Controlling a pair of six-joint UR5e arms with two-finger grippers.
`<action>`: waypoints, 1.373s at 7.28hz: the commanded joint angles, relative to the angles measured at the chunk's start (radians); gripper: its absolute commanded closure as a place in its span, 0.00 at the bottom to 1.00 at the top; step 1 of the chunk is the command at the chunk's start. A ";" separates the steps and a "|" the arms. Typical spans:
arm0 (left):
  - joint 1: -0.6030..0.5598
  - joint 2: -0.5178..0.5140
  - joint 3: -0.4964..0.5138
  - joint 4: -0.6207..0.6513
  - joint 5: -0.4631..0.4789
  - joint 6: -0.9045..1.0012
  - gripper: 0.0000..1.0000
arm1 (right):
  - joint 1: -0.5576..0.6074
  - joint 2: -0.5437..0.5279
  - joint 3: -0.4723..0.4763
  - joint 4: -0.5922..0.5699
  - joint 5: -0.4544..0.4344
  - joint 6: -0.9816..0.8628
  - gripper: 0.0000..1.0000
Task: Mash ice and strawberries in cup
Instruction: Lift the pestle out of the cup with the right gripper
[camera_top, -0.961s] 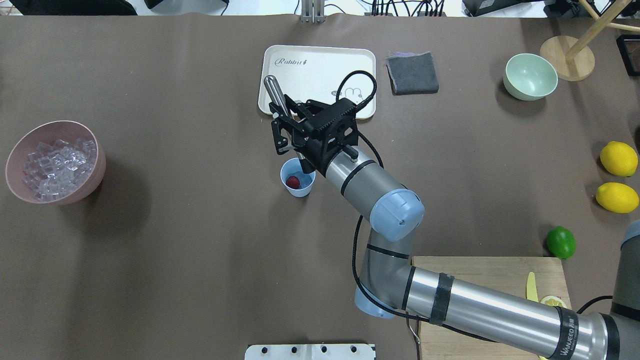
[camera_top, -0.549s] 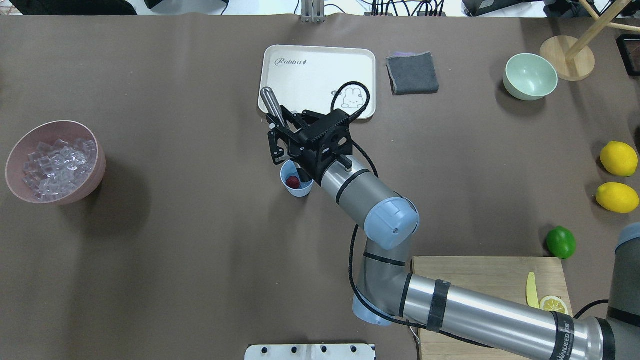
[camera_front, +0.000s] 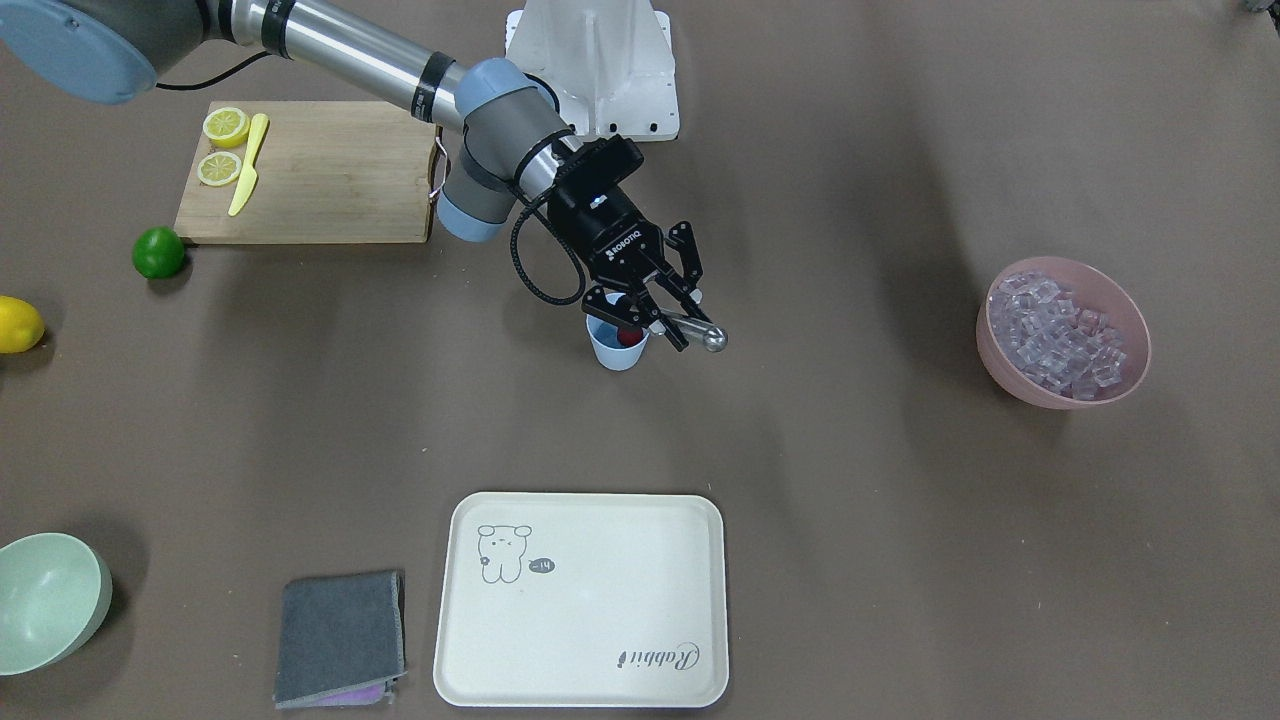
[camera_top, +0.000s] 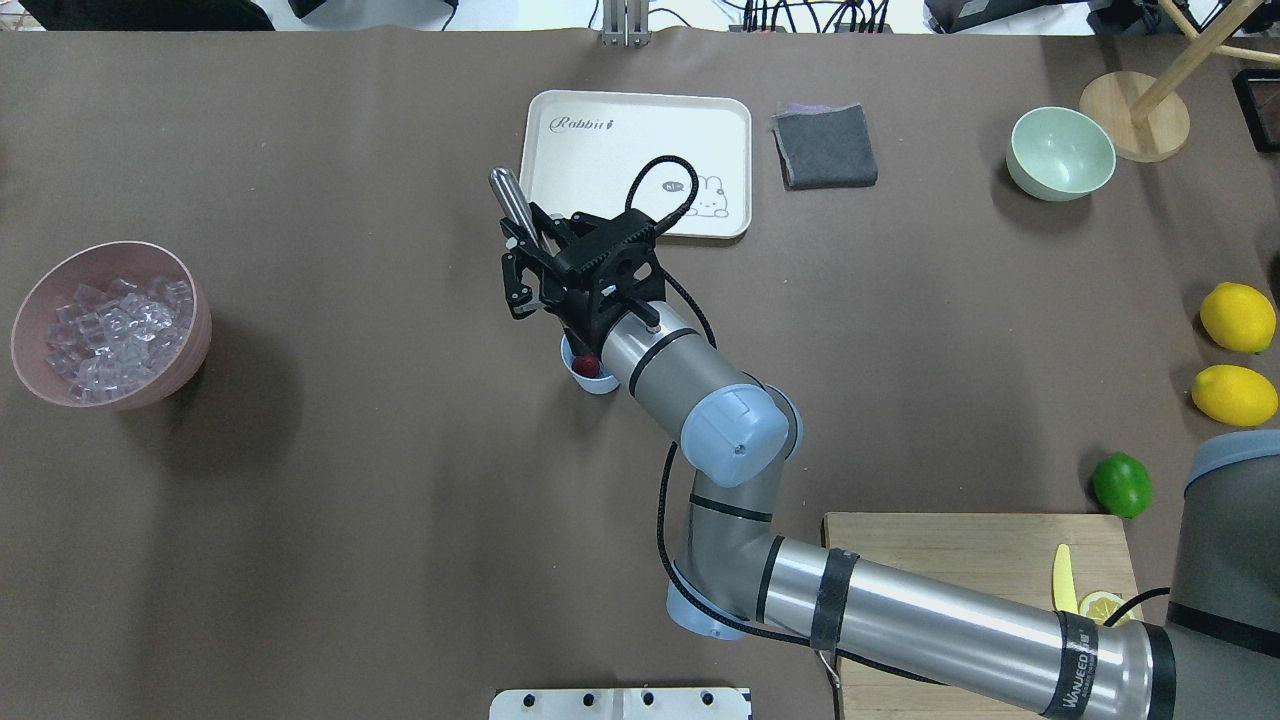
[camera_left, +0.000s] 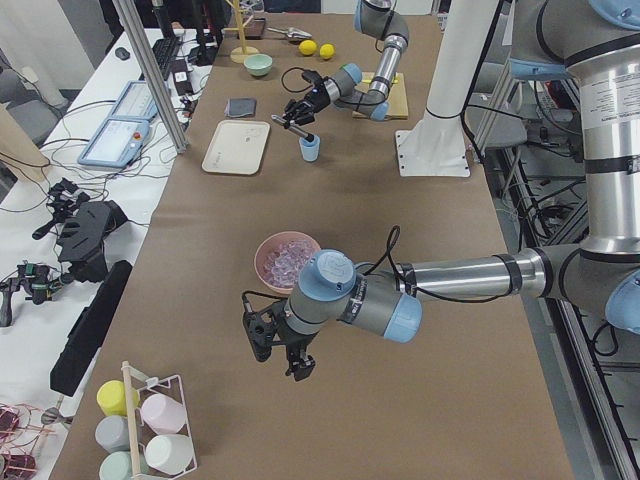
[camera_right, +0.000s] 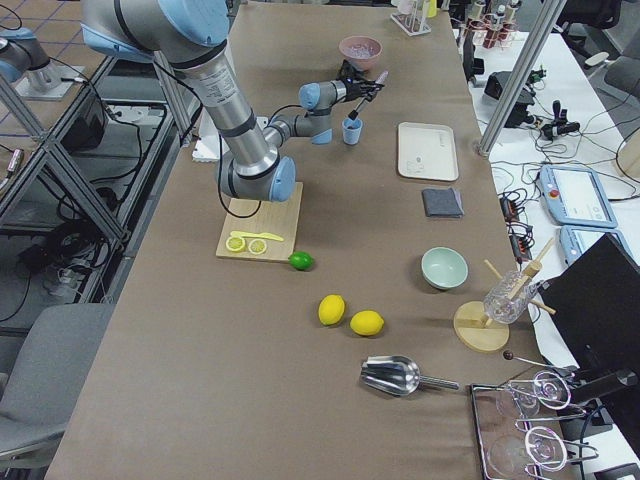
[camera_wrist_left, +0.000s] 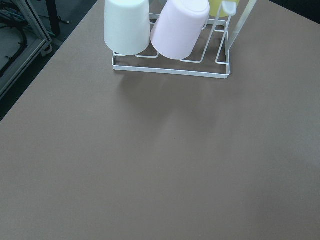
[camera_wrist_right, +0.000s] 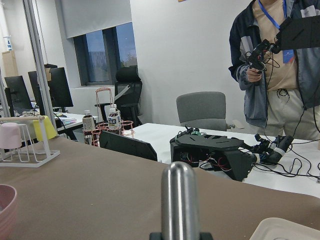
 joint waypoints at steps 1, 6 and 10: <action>0.002 -0.008 0.013 -0.002 0.001 0.000 0.03 | 0.001 0.000 -0.024 0.000 0.000 0.000 1.00; 0.002 -0.011 0.013 0.000 0.002 0.000 0.03 | 0.018 0.008 -0.047 -0.001 -0.003 -0.001 1.00; 0.002 -0.021 0.024 -0.002 0.002 0.000 0.03 | 0.088 0.024 0.140 -0.149 0.004 0.006 1.00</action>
